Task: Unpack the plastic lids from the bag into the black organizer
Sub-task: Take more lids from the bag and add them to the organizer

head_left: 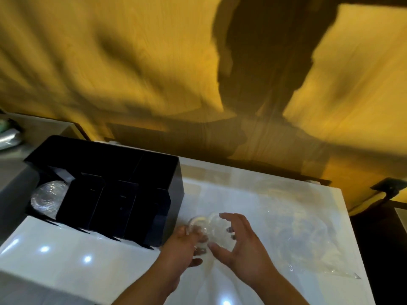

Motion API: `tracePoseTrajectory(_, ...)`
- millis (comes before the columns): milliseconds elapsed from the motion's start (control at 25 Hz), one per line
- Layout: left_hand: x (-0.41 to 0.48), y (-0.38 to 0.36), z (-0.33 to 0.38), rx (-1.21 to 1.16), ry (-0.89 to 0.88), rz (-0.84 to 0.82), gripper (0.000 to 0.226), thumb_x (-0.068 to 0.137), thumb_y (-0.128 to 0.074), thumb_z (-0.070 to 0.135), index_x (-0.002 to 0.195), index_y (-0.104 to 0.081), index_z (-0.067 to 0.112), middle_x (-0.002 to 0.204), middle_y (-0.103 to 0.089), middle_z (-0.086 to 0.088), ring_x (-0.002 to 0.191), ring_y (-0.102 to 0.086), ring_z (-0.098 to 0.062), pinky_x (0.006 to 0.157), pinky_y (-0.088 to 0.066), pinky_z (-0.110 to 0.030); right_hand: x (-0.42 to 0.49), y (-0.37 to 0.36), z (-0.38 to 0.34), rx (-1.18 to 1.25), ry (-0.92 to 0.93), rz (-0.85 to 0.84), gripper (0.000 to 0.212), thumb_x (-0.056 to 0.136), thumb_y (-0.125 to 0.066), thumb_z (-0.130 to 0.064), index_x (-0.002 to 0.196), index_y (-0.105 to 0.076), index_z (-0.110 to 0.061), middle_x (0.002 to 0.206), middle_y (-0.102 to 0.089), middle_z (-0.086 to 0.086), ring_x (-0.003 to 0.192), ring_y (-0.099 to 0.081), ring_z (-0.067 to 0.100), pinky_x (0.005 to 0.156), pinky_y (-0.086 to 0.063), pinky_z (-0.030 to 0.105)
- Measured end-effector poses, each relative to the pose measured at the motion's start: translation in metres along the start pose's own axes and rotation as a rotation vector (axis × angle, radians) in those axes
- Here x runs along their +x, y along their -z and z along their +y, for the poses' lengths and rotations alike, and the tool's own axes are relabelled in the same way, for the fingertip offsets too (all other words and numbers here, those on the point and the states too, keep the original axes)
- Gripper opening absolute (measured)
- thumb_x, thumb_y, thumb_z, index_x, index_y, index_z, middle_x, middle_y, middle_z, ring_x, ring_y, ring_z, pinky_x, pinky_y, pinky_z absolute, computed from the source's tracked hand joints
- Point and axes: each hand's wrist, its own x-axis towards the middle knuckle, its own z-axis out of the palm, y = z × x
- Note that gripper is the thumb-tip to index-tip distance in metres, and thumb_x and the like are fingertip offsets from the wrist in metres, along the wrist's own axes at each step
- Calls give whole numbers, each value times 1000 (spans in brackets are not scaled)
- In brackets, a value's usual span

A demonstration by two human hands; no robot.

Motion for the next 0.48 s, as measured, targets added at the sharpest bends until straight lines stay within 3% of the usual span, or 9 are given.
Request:
tracePoseTrajectory(160, -16, -23, 11, 28, -44, -19, 19, 106, -58, 30, 120, -68, 22, 107, -82, -5, 92, -78, -26, 71, -65, -36, -7, 19, -5, 20, 4, -37, 69, 66, -67, -77, 127, -46, -52, 127, -48, -25, 103, -60, 3, 89, -52, 17)
tracePoseTrajectory(320, -33, -29, 16, -5, -22, 23, 32, 107, -51, 37, 119, -73, 18, 104, -84, -7, 98, -77, -32, 71, -64, -39, -5, 23, -6, 65, 30, -94, 58, 69, -70, -79, 115, -39, -66, 121, -44, -35, 103, -58, -2, 89, -51, 14)
tracePoseTrajectory(480, -48, -8, 7, -62, -55, 68, 45, 101, -53, 59, 115, -78, 24, 105, -84, -6, 89, -79, -26, 78, -65, -41, 2, -1, -24, 65, 166, -148, 59, 69, -69, -77, 115, -31, -79, 121, -40, -39, 107, -55, -7, 85, -49, 13)
